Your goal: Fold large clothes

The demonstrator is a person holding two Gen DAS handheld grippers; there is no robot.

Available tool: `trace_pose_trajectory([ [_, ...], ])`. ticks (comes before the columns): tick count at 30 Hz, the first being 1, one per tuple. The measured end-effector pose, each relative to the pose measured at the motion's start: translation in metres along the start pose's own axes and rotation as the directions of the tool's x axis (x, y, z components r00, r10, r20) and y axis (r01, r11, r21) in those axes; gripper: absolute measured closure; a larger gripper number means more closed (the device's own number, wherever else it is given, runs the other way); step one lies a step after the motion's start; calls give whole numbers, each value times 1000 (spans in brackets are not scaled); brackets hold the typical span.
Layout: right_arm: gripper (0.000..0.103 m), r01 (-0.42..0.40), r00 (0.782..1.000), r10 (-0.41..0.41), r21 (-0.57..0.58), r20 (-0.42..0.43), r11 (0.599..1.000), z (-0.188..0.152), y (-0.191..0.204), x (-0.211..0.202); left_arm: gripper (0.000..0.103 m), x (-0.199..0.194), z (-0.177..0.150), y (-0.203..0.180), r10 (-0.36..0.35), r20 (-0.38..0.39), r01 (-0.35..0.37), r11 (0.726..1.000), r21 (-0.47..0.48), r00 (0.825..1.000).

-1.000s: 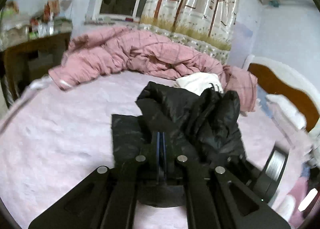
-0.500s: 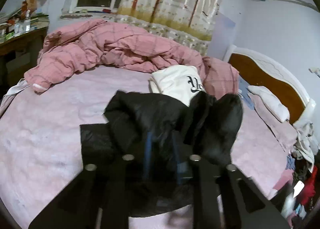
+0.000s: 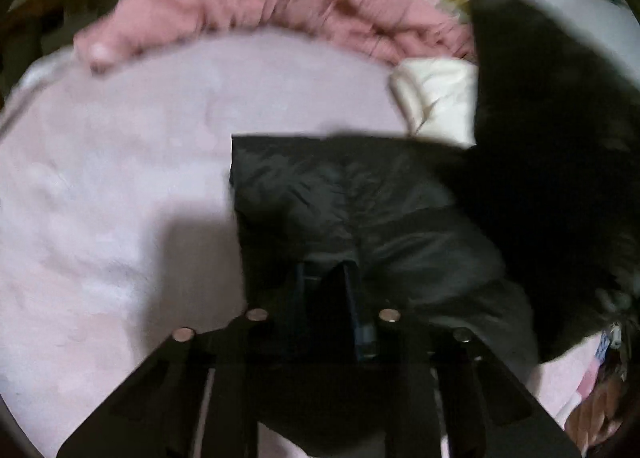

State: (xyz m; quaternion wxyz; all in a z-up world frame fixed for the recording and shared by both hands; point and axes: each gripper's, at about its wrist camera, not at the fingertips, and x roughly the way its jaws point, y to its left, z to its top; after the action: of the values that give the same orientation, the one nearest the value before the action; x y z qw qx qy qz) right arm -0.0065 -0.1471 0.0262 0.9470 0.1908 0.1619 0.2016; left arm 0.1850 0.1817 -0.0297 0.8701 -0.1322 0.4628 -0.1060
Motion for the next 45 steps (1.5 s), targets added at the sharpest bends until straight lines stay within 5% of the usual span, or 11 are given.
trace_pose_trajectory([
  [8, 96, -109, 991, 105, -48, -79, 993, -13, 18, 24, 88, 13, 7, 16, -45, -3, 44, 995, -85, 999],
  [15, 96, -124, 970, 64, -250, -236, 960, -73, 63, 66, 88, -92, 6, -4, -56, 261, 56, 998, 8, 964],
  [21, 96, -70, 970, -14, -335, -242, 940, -88, 75, 77, 50, -145, 2, -70, -303, 247, 265, 948, 176, 920],
  [24, 96, -67, 969, -17, -331, -245, 941, -88, 71, 80, 21, -126, 8, -103, -332, 145, 294, 927, 233, 932],
  [29, 95, -87, 973, 13, -312, -231, 946, -83, 70, 75, 17, -87, 12, -131, -205, 92, 178, 955, 239, 974],
  [31, 95, -126, 975, 66, -284, -211, 951, -82, 63, 66, 20, -79, 18, -128, -111, 144, 79, 974, 214, 983],
  [34, 94, -150, 971, 92, -262, -221, 953, -74, 55, 54, 86, -70, 26, -118, -117, 138, 82, 969, 233, 983],
  [37, 87, -194, 969, 153, -212, -194, 958, -53, 50, 32, 89, -66, 30, -100, -76, 174, 39, 977, 208, 982],
  [40, 42, -200, 979, 202, -207, -13, 958, -17, 42, -2, 89, -57, 32, -69, -23, 203, -7, 989, 145, 979],
  [42, 41, -47, 997, 59, -235, 44, 971, 6, 41, 0, 89, -49, 29, -46, -27, 183, 9, 995, 99, 983],
  [45, 68, 3, 997, -16, -167, -78, 986, 41, 24, 55, 88, -34, 20, -14, -65, 142, 62, 998, 24, 988],
])
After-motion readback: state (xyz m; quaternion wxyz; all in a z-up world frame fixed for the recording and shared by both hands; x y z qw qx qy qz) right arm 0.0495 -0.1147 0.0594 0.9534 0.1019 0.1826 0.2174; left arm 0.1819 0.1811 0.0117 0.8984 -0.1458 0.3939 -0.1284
